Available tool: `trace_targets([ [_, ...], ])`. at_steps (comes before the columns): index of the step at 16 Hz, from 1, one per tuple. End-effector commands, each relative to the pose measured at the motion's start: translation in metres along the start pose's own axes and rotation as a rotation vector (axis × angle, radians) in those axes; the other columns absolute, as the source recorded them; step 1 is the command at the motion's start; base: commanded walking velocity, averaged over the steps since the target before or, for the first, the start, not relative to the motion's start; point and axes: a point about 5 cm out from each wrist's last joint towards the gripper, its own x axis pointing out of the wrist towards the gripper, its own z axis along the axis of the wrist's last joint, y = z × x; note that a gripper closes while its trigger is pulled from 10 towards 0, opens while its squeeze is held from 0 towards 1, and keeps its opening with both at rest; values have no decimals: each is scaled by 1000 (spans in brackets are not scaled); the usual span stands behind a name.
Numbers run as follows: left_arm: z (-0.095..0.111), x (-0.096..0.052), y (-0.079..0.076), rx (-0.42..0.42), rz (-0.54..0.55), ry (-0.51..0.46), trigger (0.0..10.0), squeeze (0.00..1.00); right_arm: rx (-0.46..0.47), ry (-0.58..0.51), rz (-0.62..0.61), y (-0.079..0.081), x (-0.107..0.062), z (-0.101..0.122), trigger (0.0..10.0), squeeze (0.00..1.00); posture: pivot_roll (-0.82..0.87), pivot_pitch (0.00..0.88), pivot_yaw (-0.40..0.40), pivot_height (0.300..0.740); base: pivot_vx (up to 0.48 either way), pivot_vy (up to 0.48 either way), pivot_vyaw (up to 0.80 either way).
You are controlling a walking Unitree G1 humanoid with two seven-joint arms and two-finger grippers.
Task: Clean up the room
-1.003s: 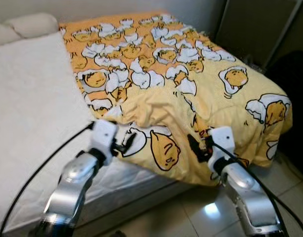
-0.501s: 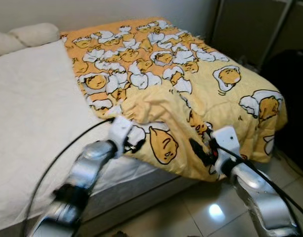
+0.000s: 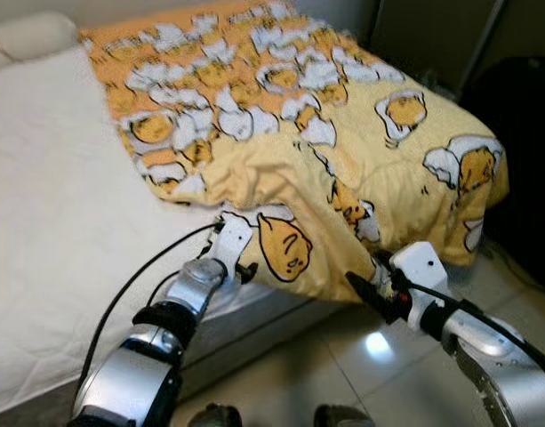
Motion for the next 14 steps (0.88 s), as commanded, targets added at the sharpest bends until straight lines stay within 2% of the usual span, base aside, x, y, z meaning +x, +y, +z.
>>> trace_targets([
  [1,1,0,10,24,95,6,10000,0,4,8,9,-1,-6,1,10000,0,-181,179,66,740,0,0,0],
  [3,1,0,12,29,122,8,10000,0,1,8,16,1,-9,2,10000,0,-184,187,69,740,0,0,0],
  [4,3,0,20,70,200,8,10000,0,-1,3,22,5,-11,4,10000,0,-193,210,73,740,0,0,0],
  [6,2,-1,25,97,247,8,10000,0,2,-6,24,8,-14,7,10000,0,-204,237,77,740,0,0,0],
  [8,-2,-2,27,150,251,26,10000,0,6,-10,34,15,-19,10,10000,0,-217,251,80,740,0,0,0],
  [11,-5,-3,32,147,252,37,10000,0,22,-24,60,20,-23,13,10000,0,-229,265,83,740,0,0,0],
  [12,-5,-3,33,142,253,35,8588,0,23,-26,65,21,-24,14,10000,0,-230,264,83,740,0,0,0],
  [13,-5,-3,34,137,255,33,3686,0,24,-28,73,22,-24,14,10000,0,-231,262,85,740,0,0,0],
  [14,-1,-3,36,124,253,14,1922,0,30,-31,82,22,-26,15,10000,0,-222,259,85,740,0,0,0],
])
